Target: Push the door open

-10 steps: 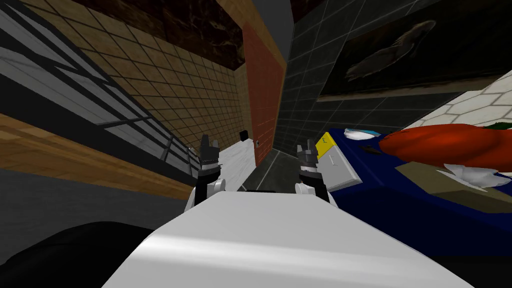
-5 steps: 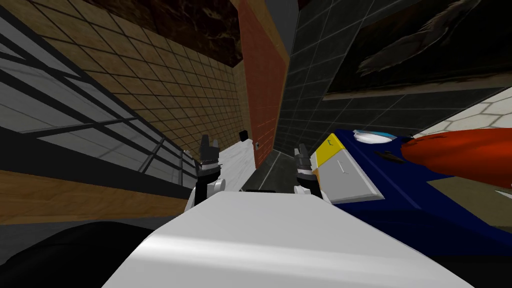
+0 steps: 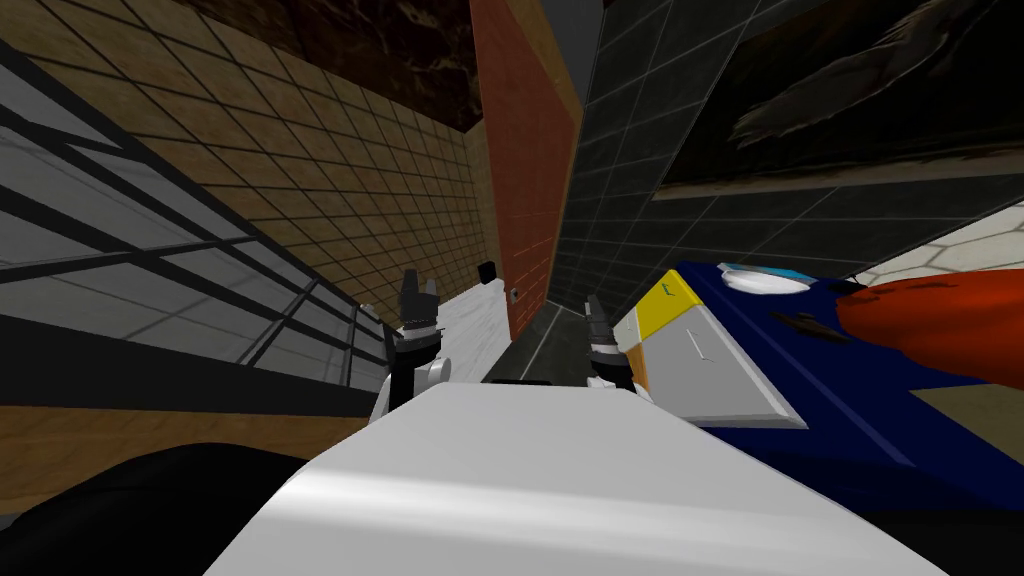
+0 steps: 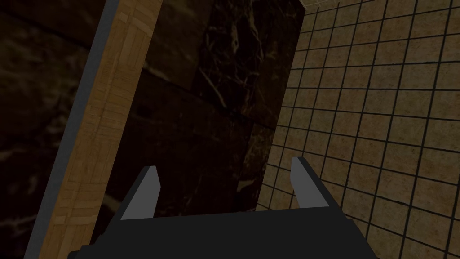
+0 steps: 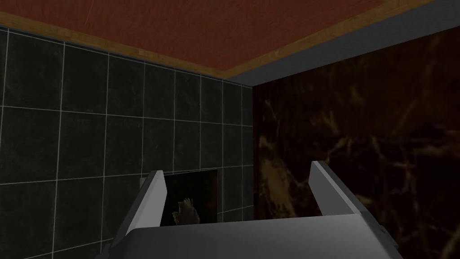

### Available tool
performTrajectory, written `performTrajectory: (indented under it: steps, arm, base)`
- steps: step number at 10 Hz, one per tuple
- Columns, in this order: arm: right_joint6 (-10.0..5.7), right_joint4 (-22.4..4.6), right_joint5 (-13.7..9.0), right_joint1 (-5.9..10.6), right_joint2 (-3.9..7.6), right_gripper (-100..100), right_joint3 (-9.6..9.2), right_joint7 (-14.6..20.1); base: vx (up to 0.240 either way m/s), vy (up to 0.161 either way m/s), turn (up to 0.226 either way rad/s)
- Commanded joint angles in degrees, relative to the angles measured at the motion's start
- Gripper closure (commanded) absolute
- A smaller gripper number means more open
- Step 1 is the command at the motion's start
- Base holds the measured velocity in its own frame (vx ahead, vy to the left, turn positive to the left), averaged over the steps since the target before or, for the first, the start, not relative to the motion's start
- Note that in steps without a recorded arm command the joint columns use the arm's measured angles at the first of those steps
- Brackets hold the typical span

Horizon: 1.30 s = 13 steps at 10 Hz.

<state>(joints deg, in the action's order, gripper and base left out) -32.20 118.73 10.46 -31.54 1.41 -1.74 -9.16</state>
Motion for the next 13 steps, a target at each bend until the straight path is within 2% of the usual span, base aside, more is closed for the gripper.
performTrajectory:
  steps: [1, 13]
  arm:
    - [-1.35, -1.64, 1.24, -0.16, 0.28, -100, -0.29, -1.77]
    - [-10.81, -13.81, 11.1, -2.0, 2.32, -100, -2.42, -15.07]
  base:
    - [0.102, -0.012, 0.007]
    - [0.098, -0.014, 0.011]
